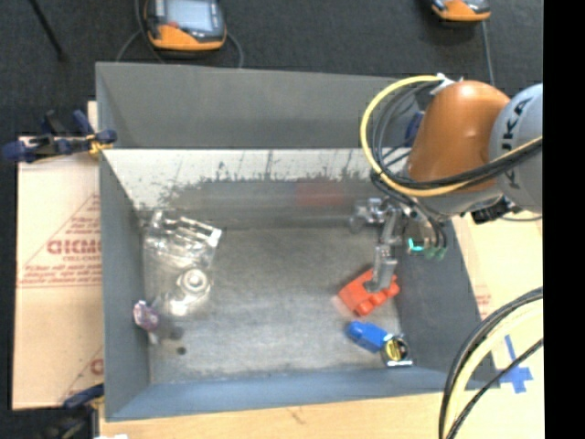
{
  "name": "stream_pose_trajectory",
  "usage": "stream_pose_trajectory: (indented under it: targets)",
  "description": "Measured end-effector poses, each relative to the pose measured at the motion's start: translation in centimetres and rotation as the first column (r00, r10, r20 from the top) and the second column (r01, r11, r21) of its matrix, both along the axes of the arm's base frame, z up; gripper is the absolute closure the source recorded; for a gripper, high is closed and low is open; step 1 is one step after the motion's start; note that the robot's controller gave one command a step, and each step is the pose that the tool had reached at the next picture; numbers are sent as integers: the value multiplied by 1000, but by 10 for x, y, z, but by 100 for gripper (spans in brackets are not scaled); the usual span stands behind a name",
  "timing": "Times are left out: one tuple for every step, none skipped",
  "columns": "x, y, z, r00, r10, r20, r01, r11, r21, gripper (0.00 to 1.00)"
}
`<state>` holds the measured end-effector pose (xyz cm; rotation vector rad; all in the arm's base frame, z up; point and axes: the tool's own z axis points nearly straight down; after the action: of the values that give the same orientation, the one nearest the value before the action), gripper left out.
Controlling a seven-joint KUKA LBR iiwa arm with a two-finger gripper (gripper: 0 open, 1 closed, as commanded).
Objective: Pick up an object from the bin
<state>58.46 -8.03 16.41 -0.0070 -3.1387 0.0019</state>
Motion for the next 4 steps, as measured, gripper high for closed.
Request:
stream_pose_trajectory:
  targets:
    - [-15,-40,-93,929,370,7,-370,929,-4,0]
    - [-10,-52,-62,880,475,8,-475,880,-4,0]
    - [2,-63,-63,762,648,7,-648,762,-4,0]
    - [18,-49,-92,717,697,11,-697,717,-8,0]
